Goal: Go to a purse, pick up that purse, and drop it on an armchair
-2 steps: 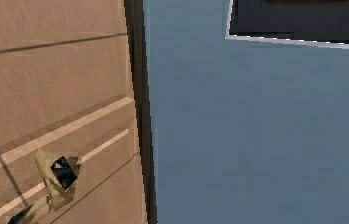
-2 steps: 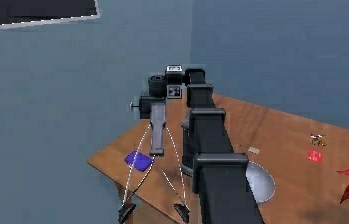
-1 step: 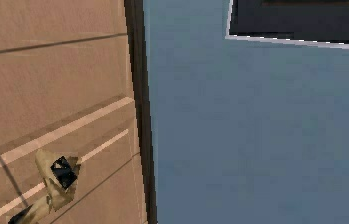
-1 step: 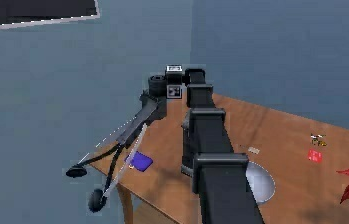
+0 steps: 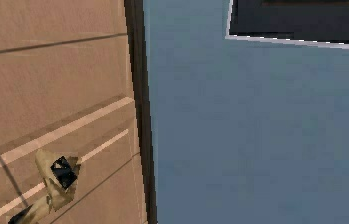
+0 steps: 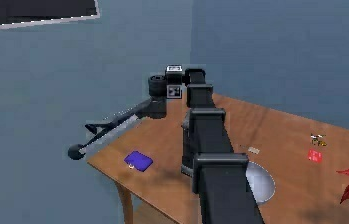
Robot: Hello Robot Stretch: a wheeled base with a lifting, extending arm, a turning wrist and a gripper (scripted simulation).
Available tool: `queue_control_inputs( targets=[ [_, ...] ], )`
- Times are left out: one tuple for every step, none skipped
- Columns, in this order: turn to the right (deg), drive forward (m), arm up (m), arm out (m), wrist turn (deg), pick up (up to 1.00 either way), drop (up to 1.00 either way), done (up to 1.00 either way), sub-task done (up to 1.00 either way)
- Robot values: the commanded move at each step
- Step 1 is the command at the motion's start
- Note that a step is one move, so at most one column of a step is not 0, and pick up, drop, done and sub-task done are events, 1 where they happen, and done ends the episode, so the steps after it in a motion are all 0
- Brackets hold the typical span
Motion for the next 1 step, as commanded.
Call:
queue_control_inputs(
  targets=[
    [0.0,0.0,0.0,0.0,45.0,0.0,0.0,0.0,0.0]
  ],
)
